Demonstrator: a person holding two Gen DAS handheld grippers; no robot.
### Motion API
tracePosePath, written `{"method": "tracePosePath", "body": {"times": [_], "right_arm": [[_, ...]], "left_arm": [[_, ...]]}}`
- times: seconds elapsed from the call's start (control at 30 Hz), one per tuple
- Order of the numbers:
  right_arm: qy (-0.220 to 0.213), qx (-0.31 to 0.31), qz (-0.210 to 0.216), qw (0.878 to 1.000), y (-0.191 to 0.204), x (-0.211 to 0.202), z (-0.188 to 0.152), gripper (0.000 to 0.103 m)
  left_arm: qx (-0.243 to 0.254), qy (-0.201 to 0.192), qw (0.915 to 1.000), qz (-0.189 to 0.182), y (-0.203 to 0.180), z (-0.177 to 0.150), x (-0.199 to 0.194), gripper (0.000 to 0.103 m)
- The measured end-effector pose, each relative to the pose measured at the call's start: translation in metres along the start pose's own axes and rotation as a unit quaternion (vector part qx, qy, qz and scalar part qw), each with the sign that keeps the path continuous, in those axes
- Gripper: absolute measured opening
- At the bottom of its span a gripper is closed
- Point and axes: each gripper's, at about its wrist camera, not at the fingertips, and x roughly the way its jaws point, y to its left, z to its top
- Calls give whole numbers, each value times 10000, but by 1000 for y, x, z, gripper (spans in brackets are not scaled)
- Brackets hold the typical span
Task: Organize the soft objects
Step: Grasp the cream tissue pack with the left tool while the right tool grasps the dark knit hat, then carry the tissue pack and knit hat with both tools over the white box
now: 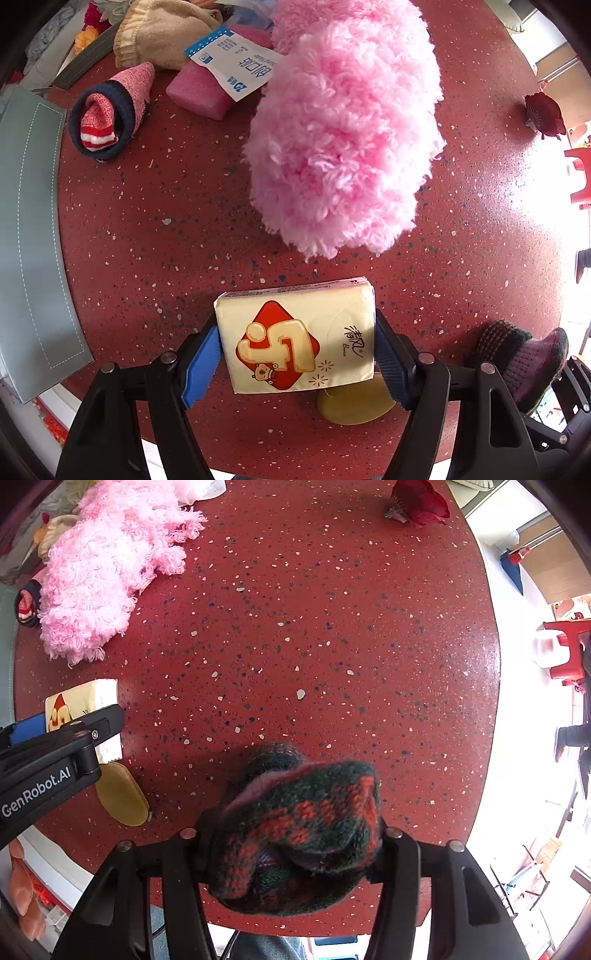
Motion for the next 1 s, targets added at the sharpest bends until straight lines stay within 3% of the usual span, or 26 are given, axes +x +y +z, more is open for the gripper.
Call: {"method": "tracePosePath", "body": {"times": [0.27,0.33,1.0], "right_arm": [[63,51,65,9999,0,-10,-2,52],[77,104,103,9999,-9,-15,-21,52],[82,299,148,9994,-35,-52,-86,53]], "left_arm": [[360,-208,9991,97,4,-8,-24,76],[402,-248,9988,94,7,-12,-30,76],[699,-386,9967,-129,28,-37,-66,76]]}}
